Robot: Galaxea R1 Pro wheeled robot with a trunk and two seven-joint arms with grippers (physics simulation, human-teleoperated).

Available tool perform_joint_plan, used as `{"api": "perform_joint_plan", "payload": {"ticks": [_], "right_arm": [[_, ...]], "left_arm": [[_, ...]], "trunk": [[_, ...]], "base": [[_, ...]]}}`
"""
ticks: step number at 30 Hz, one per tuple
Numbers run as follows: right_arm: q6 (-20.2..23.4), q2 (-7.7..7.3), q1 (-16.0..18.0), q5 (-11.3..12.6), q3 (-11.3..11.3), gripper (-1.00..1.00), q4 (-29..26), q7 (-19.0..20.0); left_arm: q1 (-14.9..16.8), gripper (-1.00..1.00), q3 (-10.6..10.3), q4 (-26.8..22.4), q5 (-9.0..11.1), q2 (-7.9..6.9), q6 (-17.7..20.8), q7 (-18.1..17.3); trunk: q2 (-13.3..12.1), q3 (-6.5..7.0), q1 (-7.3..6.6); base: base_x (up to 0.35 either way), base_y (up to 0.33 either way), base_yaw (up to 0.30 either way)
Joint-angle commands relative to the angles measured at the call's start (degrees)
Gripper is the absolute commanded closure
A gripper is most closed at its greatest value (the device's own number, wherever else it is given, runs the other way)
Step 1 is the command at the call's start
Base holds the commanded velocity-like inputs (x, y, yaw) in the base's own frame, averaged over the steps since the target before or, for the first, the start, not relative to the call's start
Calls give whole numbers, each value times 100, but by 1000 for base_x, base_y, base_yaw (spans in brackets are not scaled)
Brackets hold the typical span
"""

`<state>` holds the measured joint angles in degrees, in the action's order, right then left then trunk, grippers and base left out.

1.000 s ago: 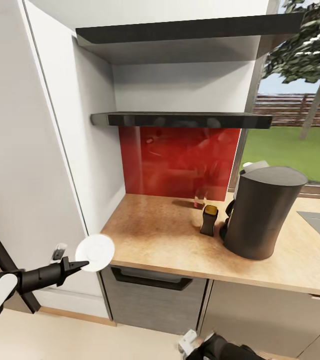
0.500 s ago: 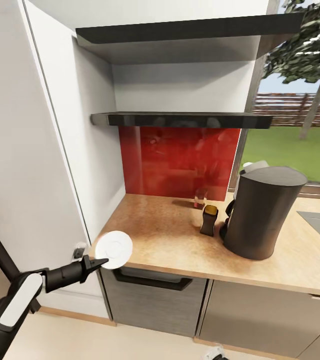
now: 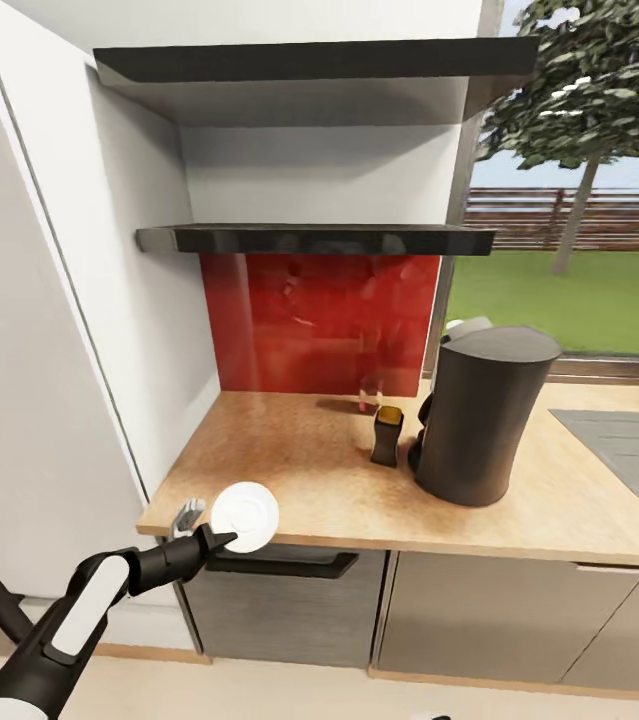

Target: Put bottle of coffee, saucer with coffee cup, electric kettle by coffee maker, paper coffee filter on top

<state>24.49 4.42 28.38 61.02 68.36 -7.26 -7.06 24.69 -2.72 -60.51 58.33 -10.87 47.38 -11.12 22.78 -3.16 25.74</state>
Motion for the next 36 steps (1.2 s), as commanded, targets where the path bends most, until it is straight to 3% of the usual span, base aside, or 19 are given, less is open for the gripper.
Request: {"api": "perform_joint_plan", "payload": {"ticks": [1,10,19,23,26,30,33,36], "right_arm": [[-49,2,4,66,43,-100,-12,-41],[-254,10,-2,71,46,-100,-15,-41],[-269,9,-6,76,46,-100,-14,-41],[-269,11,-8,77,46,-100,-17,-32],[-269,14,-8,77,46,-100,-27,-25],[-269,20,-8,77,42,-100,-51,-4],[-264,28,-8,77,44,-100,-61,58],[-262,30,-8,75,45,-100,-61,164]], "left_arm": [[6,100,-13,-19,-27,5,5,19],[16,100,-114,-84,-16,162,34,64],[28,100,-126,-598,45,240,146,105],[90,100,-105,-633,250,260,429,115],[276,100,-83,-570,607,262,879,173],[391,100,-62,-521,967,352,1026,689],[460,100,70,-449,1305,538,1046,1345],[534,100,385,-413,1604,794,1001,2356]], "trunk": [[13,-13,4],[13,-13,4],[13,-13,4],[13,-10,4],[13,-9,4],[13,-9,4],[13,-9,4],[13,-9,4]], "base": [[0,0,-263],[0,0,-264],[0,0,-264],[0,0,-264],[0,0,-264],[0,0,-264],[0,0,-264],[0,0,-175]]}}
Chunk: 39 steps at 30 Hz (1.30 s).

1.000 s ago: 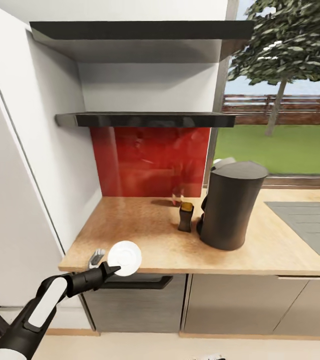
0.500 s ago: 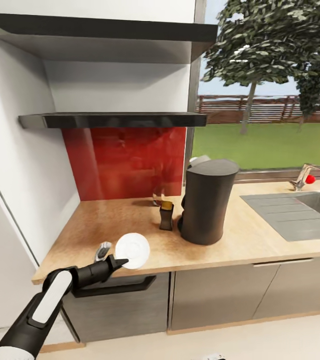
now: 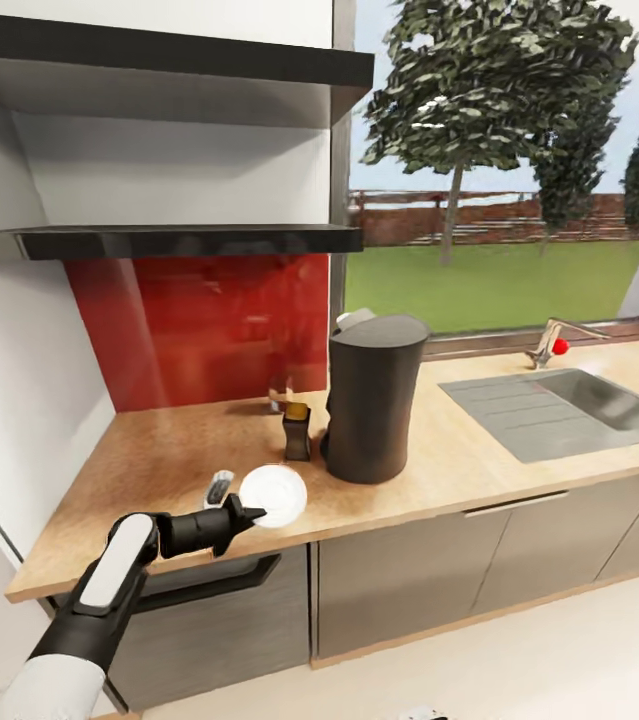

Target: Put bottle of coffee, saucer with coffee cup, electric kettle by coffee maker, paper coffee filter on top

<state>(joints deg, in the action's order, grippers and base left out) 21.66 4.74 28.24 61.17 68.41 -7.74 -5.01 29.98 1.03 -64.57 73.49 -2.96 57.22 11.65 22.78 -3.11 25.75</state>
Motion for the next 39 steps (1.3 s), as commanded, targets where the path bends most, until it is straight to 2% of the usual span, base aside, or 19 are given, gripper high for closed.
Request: {"api": "perform_joint_plan", "payload": {"ticks": [1,2,5,8,23,29,39], "right_arm": [[22,-4,8,57,40,-100,-11,-20],[22,-5,7,55,40,-100,-10,-2],[22,-7,8,53,41,-100,-7,57],[22,-14,7,33,44,-100,2,181],[23,-25,6,9,50,-100,27,234],[39,-24,6,11,55,-100,27,231],[52,-14,6,9,58,-100,27,237]], "left_arm": [[12,100,133,-4,138,86,-45,411],[15,100,264,-3,176,157,-128,706],[-4,100,500,-1,225,261,-314,1169],[-45,100,608,4,232,295,-486,1363],[-72,100,609,6,177,262,-641,1445],[-66,100,609,20,174,246,-642,1445],[-61,100,615,395,176,271,-699,1445]], "trunk": [[14,-13,4],[14,-13,4],[14,-13,4],[14,-13,4],[14,-13,4],[14,-13,4],[14,-13,4]], "base": [[0,0,-70],[0,0,-45],[0,0,-22],[0,0,-6],[2,0,0],[170,-55,0],[174,-94,0]]}}
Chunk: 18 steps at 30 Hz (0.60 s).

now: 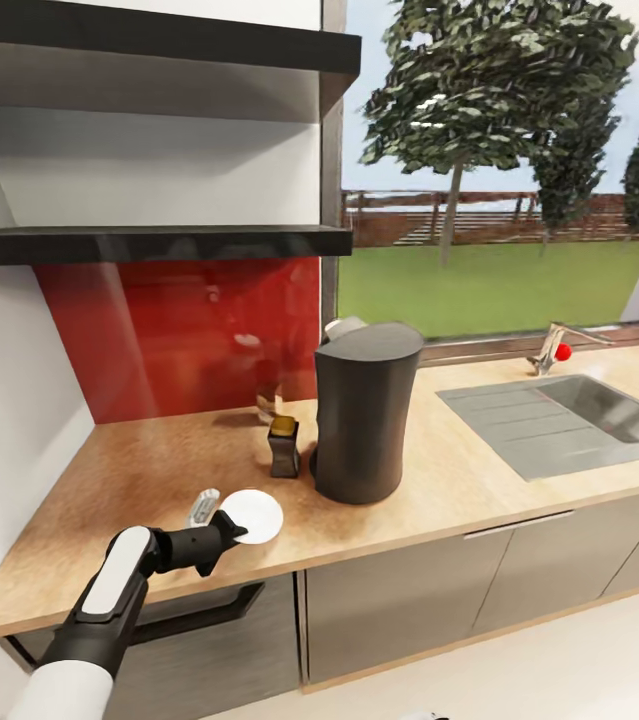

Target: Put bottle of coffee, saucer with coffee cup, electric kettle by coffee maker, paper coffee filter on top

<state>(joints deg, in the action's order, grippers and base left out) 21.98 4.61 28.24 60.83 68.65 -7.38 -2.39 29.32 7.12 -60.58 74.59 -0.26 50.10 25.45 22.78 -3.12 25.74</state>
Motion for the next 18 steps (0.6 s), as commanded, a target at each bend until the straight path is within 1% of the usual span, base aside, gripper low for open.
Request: {"api": "perform_joint_plan", "payload": {"ticks": [1,4,9,12,18], "right_arm": [[22,0,6,43,35,-100,-9,-25],[25,3,6,43,35,-100,-9,-25],[26,5,3,43,35,-100,-14,-25],[26,5,-26,43,35,-100,-17,-25],[26,5,-37,43,35,-100,-18,-25]], "left_arm": [[7,100,5,18,66,1,-11,66],[6,100,-5,122,65,-6,-147,66],[8,100,-29,356,65,-6,-209,53],[11,100,-59,576,58,-2,-217,49],[12,100,-70,723,56,19,-228,42]], "trunk": [[14,-13,4],[14,-13,4],[14,-13,4],[14,-13,4],[14,-13,4]], "base": [[25,-14,0],[11,-6,0],[67,-18,0],[176,-108,0],[204,-160,0]]}}
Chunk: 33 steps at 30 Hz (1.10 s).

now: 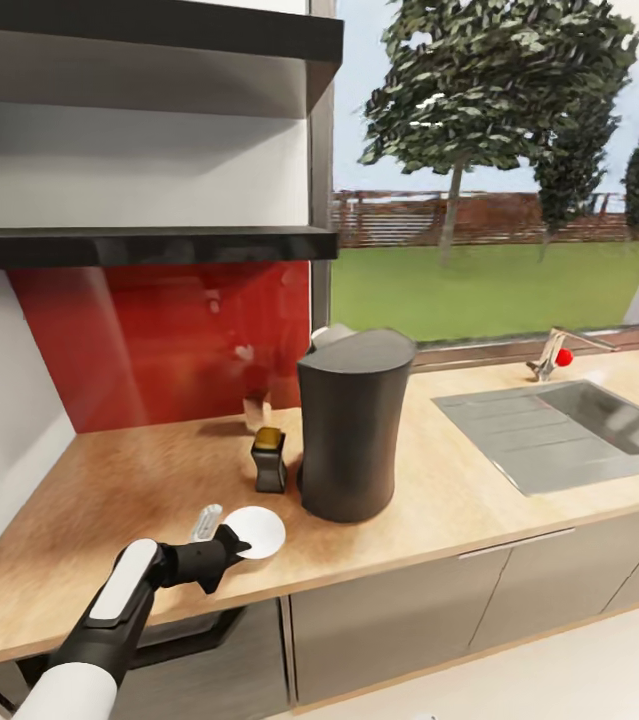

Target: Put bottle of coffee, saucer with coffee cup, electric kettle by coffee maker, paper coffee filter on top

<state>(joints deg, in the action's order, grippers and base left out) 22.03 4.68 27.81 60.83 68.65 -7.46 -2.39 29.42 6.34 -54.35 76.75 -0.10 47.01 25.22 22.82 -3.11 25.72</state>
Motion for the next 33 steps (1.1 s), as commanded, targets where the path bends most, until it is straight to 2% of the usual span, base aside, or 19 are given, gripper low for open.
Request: {"api": "perform_joint_plan", "payload": {"ticks": [1,14,33], "right_arm": [[20,-2,6,43,34,-100,-10,-25],[20,-2,0,43,34,-100,-10,-21],[20,-2,-23,43,34,-100,-10,-25]], "left_arm": [[3,100,5,103,-162,7,81,65],[3,100,24,108,-169,19,87,67],[-2,100,2,108,-160,6,80,71]], "trunk": [[10,-14,6],[10,-14,6],[10,-14,6]], "base": [[94,-79,0],[45,-101,0],[2,-6,0]]}}
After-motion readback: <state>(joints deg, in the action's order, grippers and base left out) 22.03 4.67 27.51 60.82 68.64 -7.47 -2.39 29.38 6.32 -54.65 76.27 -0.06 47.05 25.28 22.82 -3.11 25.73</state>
